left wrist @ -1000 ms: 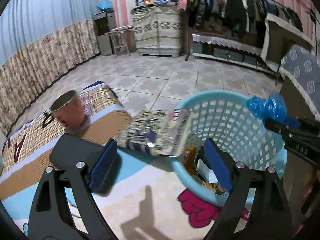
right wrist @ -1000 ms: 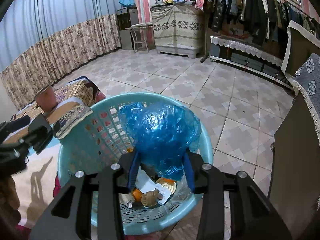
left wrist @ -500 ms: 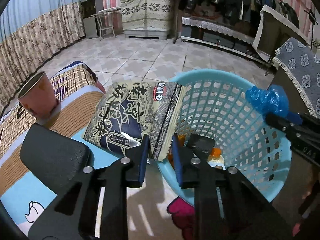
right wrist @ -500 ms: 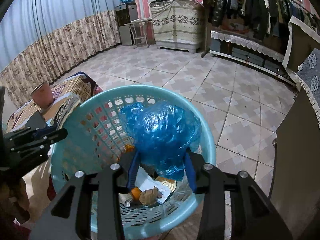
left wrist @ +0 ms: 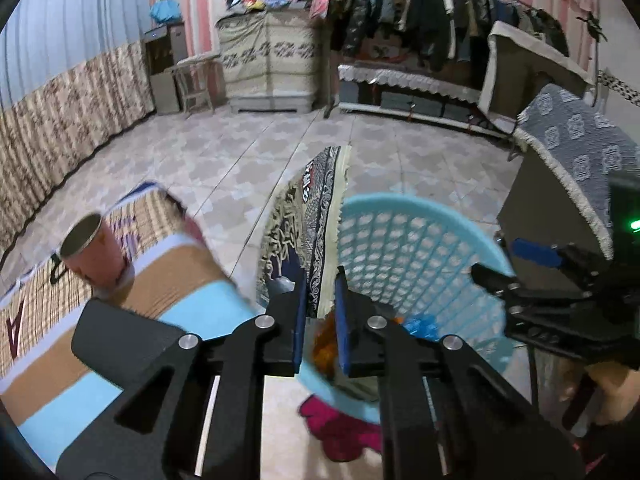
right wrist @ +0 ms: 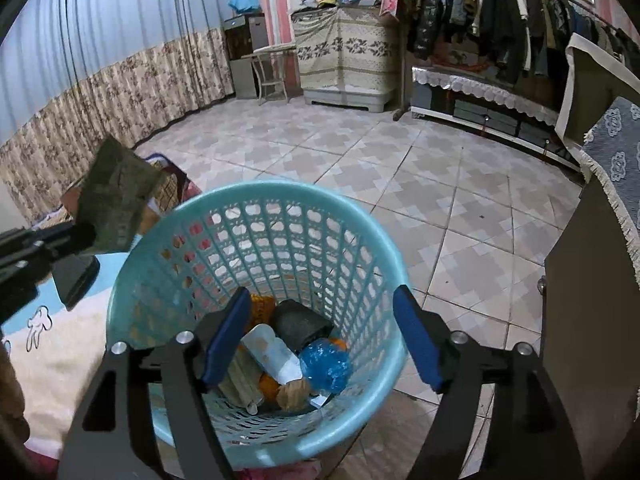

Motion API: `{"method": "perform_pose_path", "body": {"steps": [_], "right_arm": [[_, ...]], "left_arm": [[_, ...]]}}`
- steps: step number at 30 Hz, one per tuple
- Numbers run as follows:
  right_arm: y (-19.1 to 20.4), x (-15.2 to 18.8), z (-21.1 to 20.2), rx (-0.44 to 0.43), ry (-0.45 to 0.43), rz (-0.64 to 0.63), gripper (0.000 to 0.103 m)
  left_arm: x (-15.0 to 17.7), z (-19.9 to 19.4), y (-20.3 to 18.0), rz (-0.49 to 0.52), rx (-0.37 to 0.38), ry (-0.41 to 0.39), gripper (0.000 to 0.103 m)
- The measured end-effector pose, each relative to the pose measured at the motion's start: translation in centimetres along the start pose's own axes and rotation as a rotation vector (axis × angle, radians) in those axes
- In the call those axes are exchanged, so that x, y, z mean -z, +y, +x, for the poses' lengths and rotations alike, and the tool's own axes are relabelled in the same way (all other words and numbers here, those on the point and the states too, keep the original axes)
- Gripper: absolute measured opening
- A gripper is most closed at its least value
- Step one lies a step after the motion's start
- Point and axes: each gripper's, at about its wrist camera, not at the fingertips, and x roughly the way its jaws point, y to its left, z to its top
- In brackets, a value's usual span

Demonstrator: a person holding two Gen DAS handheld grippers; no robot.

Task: Collect trash
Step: 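Open the right tool to drop the plastic bag while the left tool drops the snack bag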

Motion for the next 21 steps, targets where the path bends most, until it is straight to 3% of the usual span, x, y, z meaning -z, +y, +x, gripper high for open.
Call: {"method": "perform_pose_path", "body": {"steps": [5,10,17,18,20,21], "right_arm": [[-1.8,-0.4,-1.3,0.015,-0.022,0.03,0.072],[-3.4,-0.4,-2.0,0.032,-0.027,0.049,0.072],[-3.6,0.1,-2.0,0.032,-0.019,0.051,0.072],[-3.4,0.0,-2.0,0.033,-0.019,0.048,0.072],[-3.3,0.0,-2.0,0.032,-0.02,0.044,0.073],[-3.1,0.0,-2.0,0.032,-0.02,0.042,0.073]], "left_arm": [[-1.0,-1.5,-2.9,0.022,0.057,-0.031,0.011],[0.1,-0.3,-3.9,-0.018,0.103,0.006,0.007],[2.1,1.9,-2.7,-0.031,-0.013,0.054,0.007],[2.2,1.8,-2.4,-0.032,-0.031,0.051,0.008],[2.3,1.4,-1.4,-0.045,-0.051,0.045,0.022],[2.3,1.2,-1.0,-0.05,-0.061,0.038,0.039]]}}
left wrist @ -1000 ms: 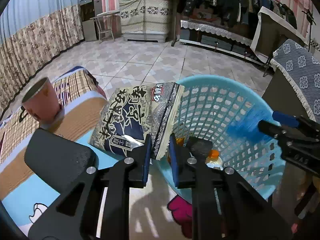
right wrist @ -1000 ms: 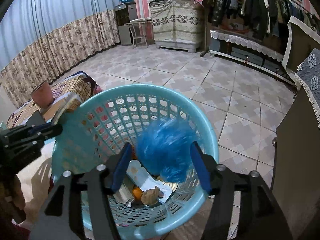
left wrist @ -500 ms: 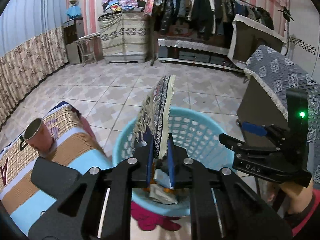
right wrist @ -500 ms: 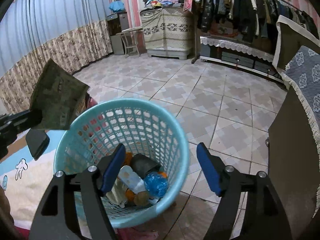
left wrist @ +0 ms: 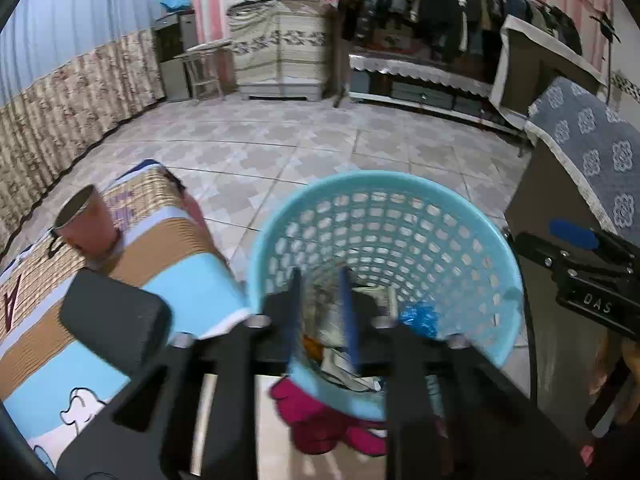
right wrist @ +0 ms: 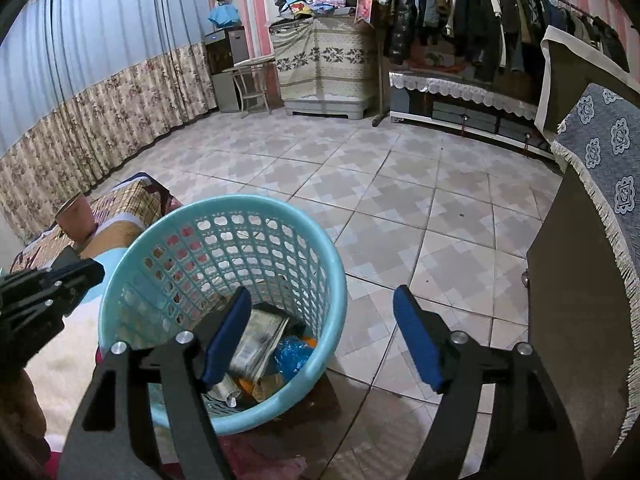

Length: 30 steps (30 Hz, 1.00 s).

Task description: Collect trash

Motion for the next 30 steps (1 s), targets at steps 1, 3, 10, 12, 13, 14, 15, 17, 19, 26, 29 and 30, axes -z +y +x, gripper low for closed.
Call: {"method": "perform_pose_path", "body": {"steps": [1,3,10,12,13,14,15,17,19,26,29,30], "right_arm": [[0.1,0.0,0.0,-0.002,0.0,-0.003,0.075],[0.7,0.1,0.1,-0.001,-0.003,-0.013,0.076],[3.4,0.1,0.2,-0.004,-0.014,-0.056,0.084],[4.4,0.2,-0.2,0.0,-0.032,-0.071,0.089],[4.8,0.3,-0.4,0.0,-0.038,-0.076,0.089],[5.2,0.3,-0.7,-0.001,-0.043,-0.083,0.09],[5.7,0.3,-0.9,-0.002,-0.048,-0.088,0.091],[6.5,0.4,-1.5,-0.007,-0.065,-0.095,0.096],[7.4,0.6,-2.3,-0.017,-0.084,-0.098,0.096],[11.8,1.4,-6.4,-0.093,-0.149,-0.136,0.099],[14.4,2.3,-8.6,-0.142,-0.175,-0.153,0.099],[15.2,2.7,-9.3,-0.156,-0.181,-0.159,0.099]], "left_arm": [[0.1,-0.5,0.7,-0.012,-0.026,-0.018,0.054],[0.4,-1.5,1.9,-0.029,-0.049,-0.047,0.065],[1.6,-4.6,5.8,-0.097,-0.112,-0.107,0.093],[2.0,-5.8,7.0,-0.122,-0.136,-0.136,0.098],[2.2,-6.3,7.5,-0.133,-0.137,-0.144,0.098],[2.4,-6.8,8.1,-0.144,-0.136,-0.15,0.098],[2.6,-7.4,8.7,-0.155,-0.14,-0.155,0.098],[3.0,-8.3,9.5,-0.163,-0.152,-0.166,0.098],[3.8,-9.8,10.3,-0.161,-0.17,-0.187,0.098],[7.4,-15.7,13.4,-0.197,-0.266,-0.247,0.098],[9.4,-17.9,14.7,-0.224,-0.312,-0.25,0.098],[10.1,-18.5,14.9,-0.228,-0.326,-0.247,0.098]]}}
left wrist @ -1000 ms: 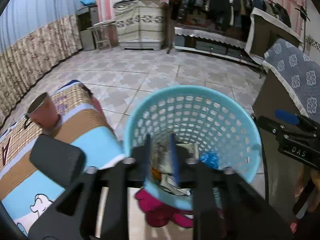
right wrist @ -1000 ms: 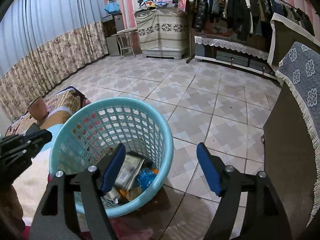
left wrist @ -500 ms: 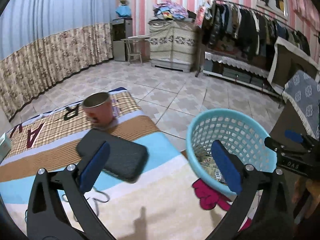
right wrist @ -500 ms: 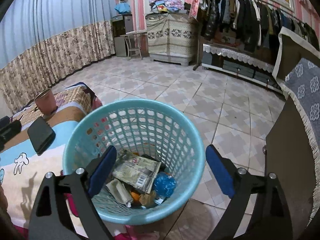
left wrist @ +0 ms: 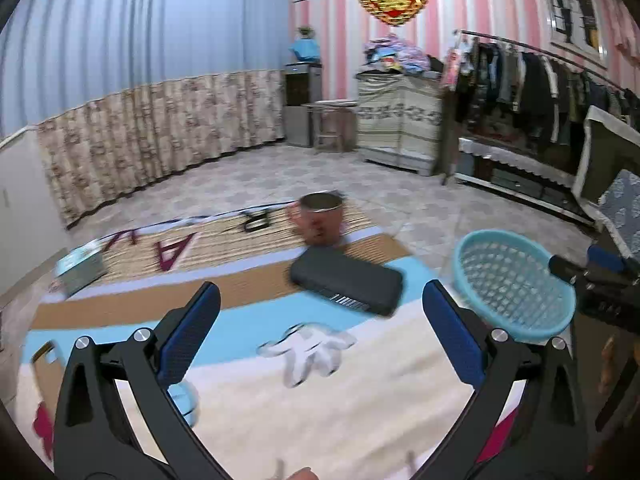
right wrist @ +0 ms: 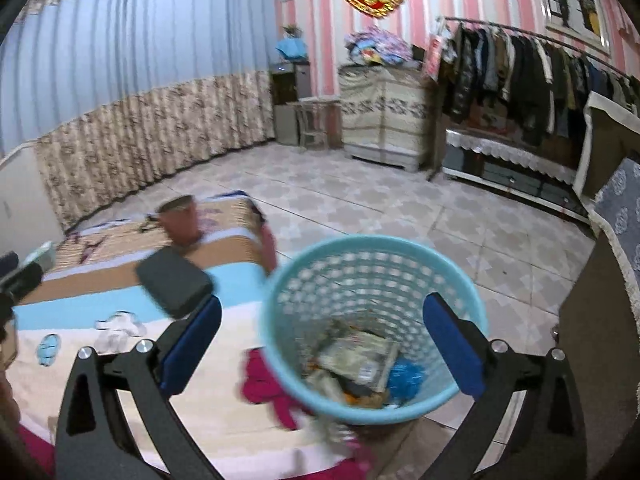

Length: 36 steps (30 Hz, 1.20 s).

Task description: Collect trash

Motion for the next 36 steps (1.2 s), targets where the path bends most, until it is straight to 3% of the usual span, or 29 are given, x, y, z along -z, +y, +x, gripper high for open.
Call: {"method": "perform_pose_path", "body": {"steps": [9,14,18,36], "right_arm": [[9.8,2.9,-4.5,-0.137,-0.046,-0.085,0.099],[12.6,5.6,-5.0,-0.17,-0.027,-0.069,0.099],[15.0,7.9,-5.4,-0.178,-0.039,-0.125,0.099],[15.2,8.1,-5.9,-0.203,-0.065,-0.134,0.099]], "left_arm": [[5.5,-4.8,7.2,-0.062,-0.142,0.015,0.098],[7.0,-6.1,8.6,-0.09,-0.184,-0.003,0.098],[7.3,-6.7,8.9,-0.105,-0.2,-0.023,0.098],[8.5,-7.0,9.4,-0.136,-0.252,-0.043,0.098]]}}
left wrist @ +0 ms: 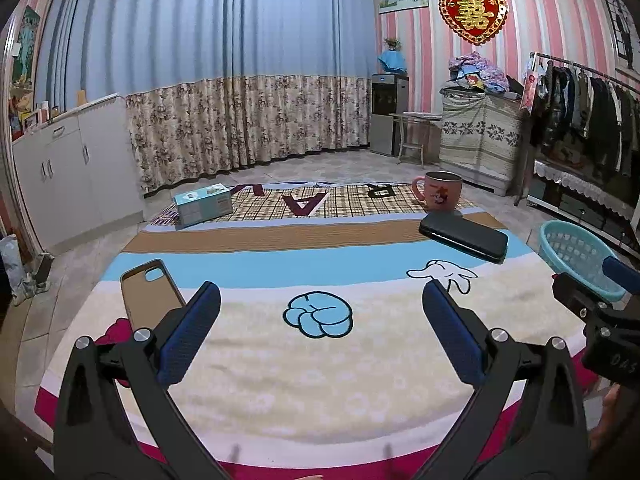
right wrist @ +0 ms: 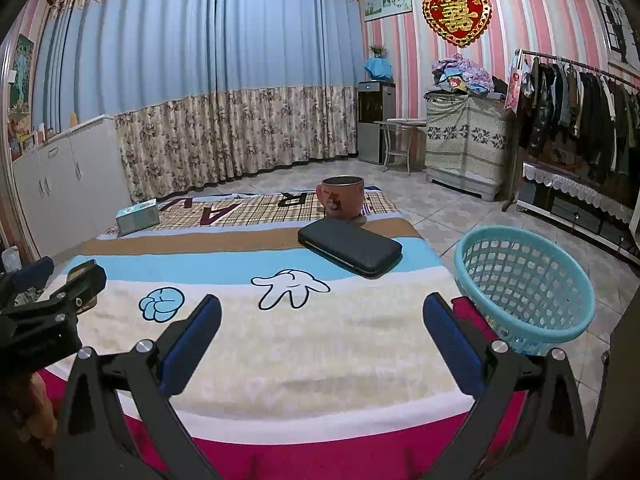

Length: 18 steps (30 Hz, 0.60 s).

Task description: Collect trash

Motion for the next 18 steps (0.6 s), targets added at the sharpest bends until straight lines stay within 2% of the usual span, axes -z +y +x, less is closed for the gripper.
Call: {"method": "perform_pose_path", "body": {"steps": [18], "right_arm": [[0.54,0.12,0.0,0.004,-0.032,-0.023,0.099]], "left_arm": [[-0.15,0.0,-0.12,0.008,-0.016,-0.007,0.098]]}}
